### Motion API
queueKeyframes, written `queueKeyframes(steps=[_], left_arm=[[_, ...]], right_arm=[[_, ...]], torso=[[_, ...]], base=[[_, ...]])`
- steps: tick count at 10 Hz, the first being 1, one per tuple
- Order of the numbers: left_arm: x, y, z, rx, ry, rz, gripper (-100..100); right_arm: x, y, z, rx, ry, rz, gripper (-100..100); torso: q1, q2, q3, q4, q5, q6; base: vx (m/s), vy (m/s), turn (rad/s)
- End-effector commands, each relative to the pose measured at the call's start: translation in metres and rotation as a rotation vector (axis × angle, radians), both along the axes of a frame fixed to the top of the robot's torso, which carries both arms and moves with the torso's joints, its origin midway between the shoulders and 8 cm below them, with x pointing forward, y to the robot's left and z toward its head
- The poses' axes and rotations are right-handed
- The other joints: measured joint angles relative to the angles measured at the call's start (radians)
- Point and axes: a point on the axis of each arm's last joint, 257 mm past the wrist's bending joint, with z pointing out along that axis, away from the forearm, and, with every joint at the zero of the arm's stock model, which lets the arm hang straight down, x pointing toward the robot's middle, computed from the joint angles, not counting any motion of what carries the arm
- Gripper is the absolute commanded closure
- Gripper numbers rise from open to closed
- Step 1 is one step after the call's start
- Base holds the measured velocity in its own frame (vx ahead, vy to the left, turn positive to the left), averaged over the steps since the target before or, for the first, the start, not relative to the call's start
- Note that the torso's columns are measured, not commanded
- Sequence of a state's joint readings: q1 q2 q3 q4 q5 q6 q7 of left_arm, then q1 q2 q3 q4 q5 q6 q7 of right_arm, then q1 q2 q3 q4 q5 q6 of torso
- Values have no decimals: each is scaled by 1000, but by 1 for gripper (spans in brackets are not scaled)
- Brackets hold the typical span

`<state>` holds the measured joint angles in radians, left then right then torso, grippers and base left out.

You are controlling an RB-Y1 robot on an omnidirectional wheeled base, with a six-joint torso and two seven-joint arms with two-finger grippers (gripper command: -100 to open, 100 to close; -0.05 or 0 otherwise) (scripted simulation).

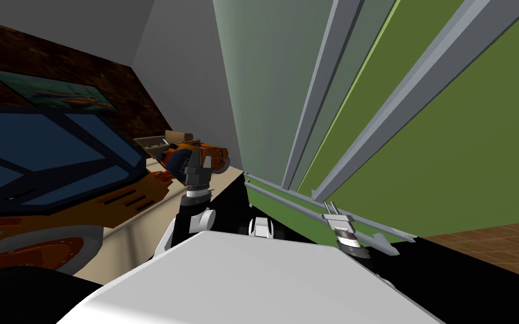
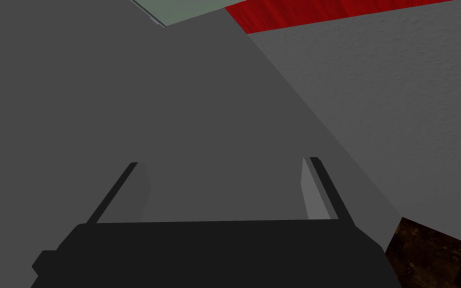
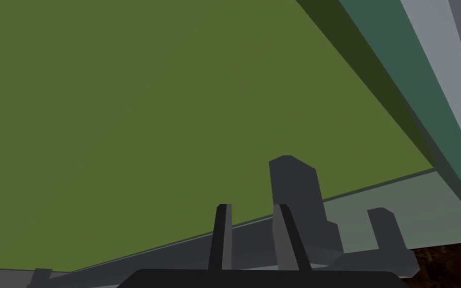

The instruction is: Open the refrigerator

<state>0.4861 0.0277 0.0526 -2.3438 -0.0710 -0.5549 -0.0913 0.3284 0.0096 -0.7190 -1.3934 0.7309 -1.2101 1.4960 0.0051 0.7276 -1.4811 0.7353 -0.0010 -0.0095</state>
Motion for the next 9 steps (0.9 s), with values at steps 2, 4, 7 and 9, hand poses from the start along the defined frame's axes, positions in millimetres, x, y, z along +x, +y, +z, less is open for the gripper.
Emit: queueKeyframes(steps=[2,4,7,9], left_arm=[[0,0,0,0,0,0,0],[0,0,0,0,0,0,0],[0,0,0,0,0,0,0],[0,0,0,0,0,0,0]], right_arm=[[-4,15,-11,6,0,12,100],[-1,0,-3,-35,0,15,-100],[2,-15,8,-104,10,39,-100],[3,-22,14,-134,15,50,-100]], torso=[[-4,3,2,0,-2,4],[-3,8,4,1,0,7],[-4,11,5,3,1,10],[-3,9,4,2,1,8]], base=[[-11,-35,74],[-3,-12,-2],[0,1,-11],[-2,11,25]])
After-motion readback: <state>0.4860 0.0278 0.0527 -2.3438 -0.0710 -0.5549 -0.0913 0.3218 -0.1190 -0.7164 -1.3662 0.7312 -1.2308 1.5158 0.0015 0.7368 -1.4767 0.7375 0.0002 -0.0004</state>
